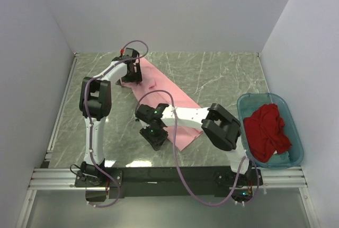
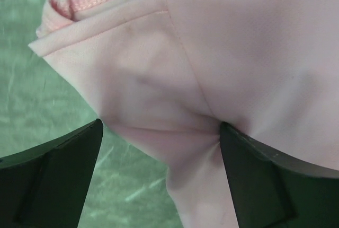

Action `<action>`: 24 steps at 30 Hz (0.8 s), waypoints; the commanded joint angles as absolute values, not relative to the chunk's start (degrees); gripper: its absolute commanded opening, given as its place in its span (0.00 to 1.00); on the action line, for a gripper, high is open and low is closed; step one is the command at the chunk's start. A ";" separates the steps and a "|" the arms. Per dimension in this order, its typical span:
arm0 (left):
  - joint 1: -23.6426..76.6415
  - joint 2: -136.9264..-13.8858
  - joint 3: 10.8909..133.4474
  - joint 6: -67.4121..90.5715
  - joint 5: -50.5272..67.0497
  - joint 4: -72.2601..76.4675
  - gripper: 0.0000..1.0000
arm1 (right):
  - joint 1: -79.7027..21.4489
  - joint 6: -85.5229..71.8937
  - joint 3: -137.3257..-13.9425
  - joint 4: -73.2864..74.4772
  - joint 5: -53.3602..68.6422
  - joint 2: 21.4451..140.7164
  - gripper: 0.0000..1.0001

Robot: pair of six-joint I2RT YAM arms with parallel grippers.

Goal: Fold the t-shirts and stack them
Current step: Fold the tshirt

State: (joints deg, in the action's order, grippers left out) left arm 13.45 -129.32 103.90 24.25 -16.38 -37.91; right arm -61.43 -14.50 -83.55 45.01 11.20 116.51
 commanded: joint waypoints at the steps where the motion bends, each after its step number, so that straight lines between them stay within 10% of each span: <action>1: 15.29 -132.63 106.00 15.04 -19.15 -35.69 0.99 | -62.14 -12.66 -89.11 48.24 14.41 119.88 0.49; 24: 15.29 -107.68 99.87 26.61 -20.48 -35.42 0.99 | -49.92 -9.32 -75.41 43.51 4.04 106.08 0.39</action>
